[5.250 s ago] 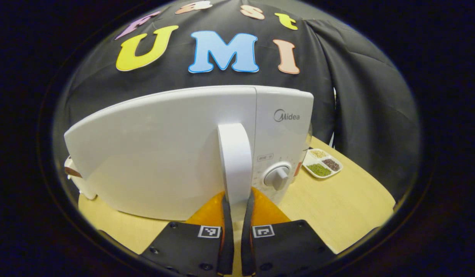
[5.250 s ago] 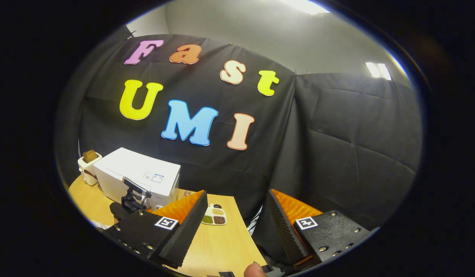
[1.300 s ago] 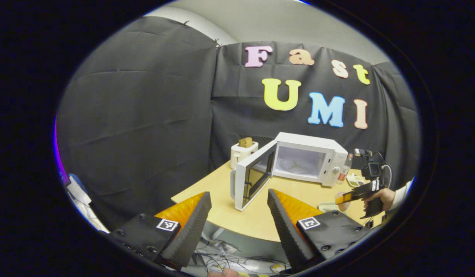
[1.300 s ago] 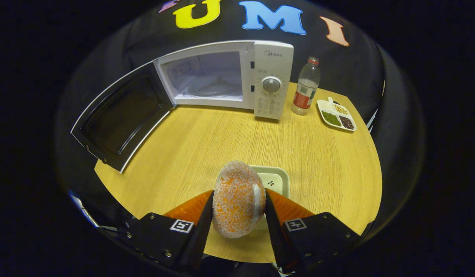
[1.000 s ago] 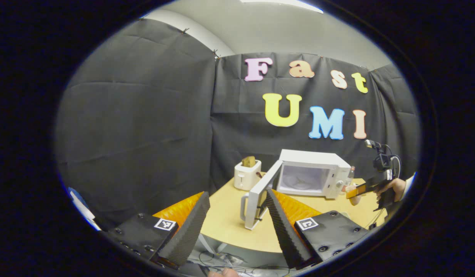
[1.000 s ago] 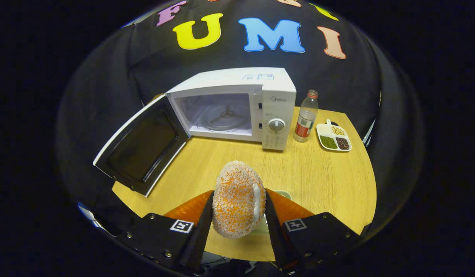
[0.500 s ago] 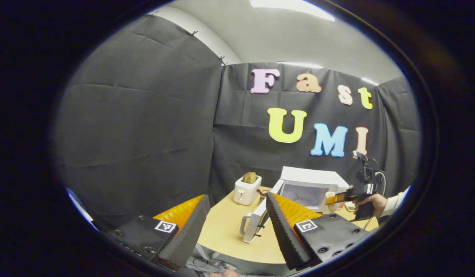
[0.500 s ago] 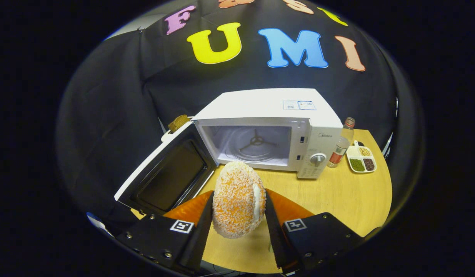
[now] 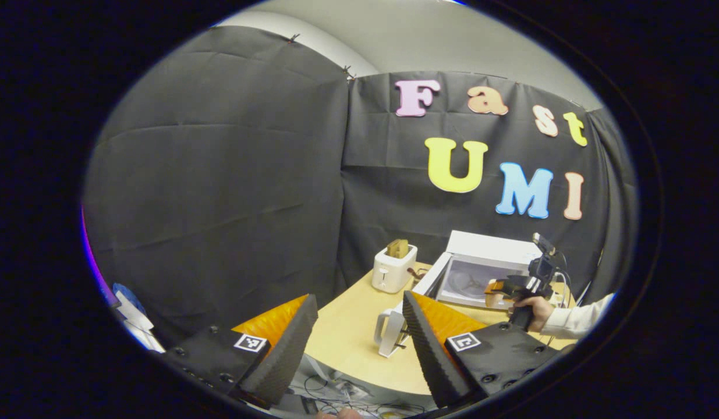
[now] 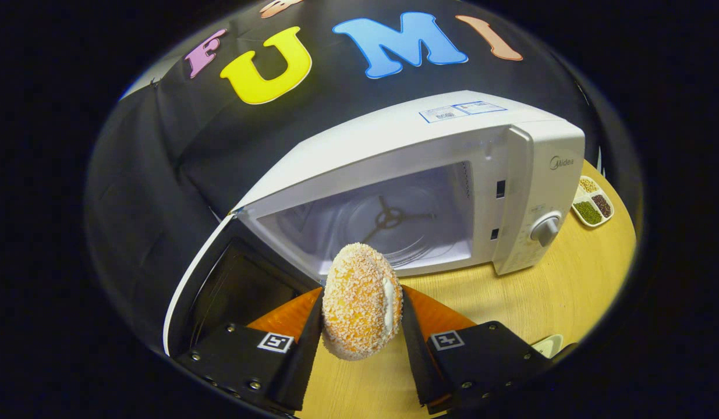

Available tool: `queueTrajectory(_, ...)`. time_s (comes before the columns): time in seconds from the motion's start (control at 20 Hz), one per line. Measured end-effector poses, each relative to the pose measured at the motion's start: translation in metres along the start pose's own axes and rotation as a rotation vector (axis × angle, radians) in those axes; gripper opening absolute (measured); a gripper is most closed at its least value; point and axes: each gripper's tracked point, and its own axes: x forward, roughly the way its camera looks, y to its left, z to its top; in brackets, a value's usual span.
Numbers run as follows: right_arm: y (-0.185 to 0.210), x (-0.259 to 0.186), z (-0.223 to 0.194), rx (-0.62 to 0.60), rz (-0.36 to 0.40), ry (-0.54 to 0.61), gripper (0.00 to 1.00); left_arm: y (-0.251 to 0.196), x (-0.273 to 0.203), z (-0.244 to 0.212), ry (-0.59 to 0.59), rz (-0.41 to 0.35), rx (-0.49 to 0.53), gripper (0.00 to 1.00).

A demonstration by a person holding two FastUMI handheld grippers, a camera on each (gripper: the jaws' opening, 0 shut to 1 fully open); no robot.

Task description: Open the microwave oven with the left hand, put the food in, and close the microwave oven.

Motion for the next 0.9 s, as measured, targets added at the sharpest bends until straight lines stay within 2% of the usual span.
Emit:
queueTrajectory(0.15, -0.003, 0.032, -0.002, 0.043, -0.007, -0.026, 0.70, -0.005, 0.018, -0.005, 0.050, 0.031, 0.014, 0.94)
queueTrajectory(0.35, 0.000, 0.063, 0.011, 0.111, 0.007, -0.155, 0.70, -0.007, 0.022, -0.011, 0.096, 0.067, 0.054, 0.94)
queueTrajectory(0.4, 0.001, 0.072, 0.014, 0.128, 0.005, -0.175, 0.70, -0.007, 0.023, -0.013, 0.109, 0.071, 0.067, 0.97)
queueTrajectory(0.55, 0.000, 0.096, 0.021, 0.212, 0.002, -0.211, 0.71, -0.009, 0.027, -0.013, 0.128, 0.086, 0.091, 0.94)
queueTrajectory(0.75, -0.015, 0.114, 0.030, 0.296, -0.053, -0.268, 0.70, -0.014, 0.032, -0.021, 0.162, 0.093, 0.097, 0.99)
queueTrajectory(0.8, -0.017, 0.118, 0.031, 0.292, -0.063, -0.281, 0.70, -0.017, 0.033, -0.022, 0.167, 0.091, 0.100, 0.95)
queueTrajectory(0.85, -0.021, 0.122, 0.032, 0.285, -0.076, -0.298, 0.67, -0.018, 0.033, -0.026, 0.177, 0.089, 0.102, 0.96)
queueTrajectory(0.9, -0.025, 0.125, 0.033, 0.280, -0.087, -0.315, 0.70, -0.019, 0.034, -0.027, 0.181, 0.087, 0.102, 0.96)
